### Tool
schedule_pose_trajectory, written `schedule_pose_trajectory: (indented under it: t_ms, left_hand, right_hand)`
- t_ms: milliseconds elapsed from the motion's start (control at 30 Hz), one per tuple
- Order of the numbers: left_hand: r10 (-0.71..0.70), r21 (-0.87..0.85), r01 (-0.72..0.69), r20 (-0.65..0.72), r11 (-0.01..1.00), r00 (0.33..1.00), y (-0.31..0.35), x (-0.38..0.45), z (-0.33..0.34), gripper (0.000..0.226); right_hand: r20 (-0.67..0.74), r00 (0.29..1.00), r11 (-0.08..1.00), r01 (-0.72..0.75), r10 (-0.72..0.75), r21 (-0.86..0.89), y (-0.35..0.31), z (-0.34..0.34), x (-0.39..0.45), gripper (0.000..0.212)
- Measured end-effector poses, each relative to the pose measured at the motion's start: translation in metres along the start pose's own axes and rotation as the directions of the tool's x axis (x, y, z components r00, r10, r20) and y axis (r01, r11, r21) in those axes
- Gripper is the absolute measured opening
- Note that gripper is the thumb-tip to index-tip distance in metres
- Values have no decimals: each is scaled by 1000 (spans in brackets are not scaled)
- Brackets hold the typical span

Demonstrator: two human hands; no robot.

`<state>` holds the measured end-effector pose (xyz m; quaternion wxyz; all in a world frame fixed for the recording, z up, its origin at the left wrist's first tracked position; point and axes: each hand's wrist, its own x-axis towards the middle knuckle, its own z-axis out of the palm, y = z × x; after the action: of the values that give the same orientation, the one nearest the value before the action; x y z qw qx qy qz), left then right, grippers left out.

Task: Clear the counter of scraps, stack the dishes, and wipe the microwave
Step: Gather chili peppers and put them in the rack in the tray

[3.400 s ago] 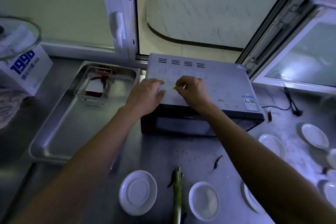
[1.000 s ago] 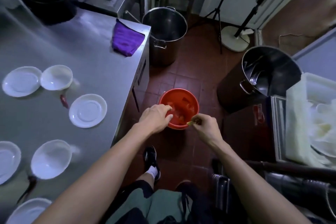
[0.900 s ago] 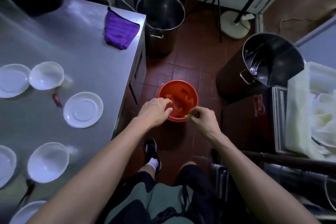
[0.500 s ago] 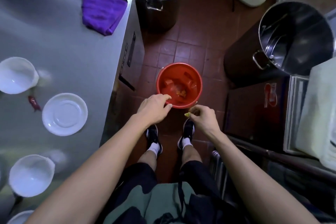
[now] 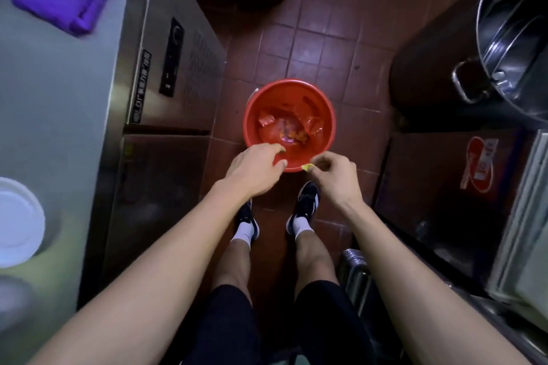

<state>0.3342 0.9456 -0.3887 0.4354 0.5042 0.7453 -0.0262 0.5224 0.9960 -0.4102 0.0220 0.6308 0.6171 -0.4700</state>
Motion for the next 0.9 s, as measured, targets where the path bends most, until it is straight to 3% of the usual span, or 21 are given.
schedule_pose_trajectory:
  t_ms: [267,700,900]
  left_hand:
    - [-62,8,62,51,998,997,-19,63,34,38]
    - [-67,38,64,80,997,995,-70,144,86,39]
    - [-86,11,85,82,996,993,-88,140,100,39]
  right_hand:
    - [116,992,993,-41,54,-113,42,23,60,2]
    - [88,991,991,-93,102,-97,81,105,163,1]
    - [3,996,995,-94,94,-25,80,125,174,20]
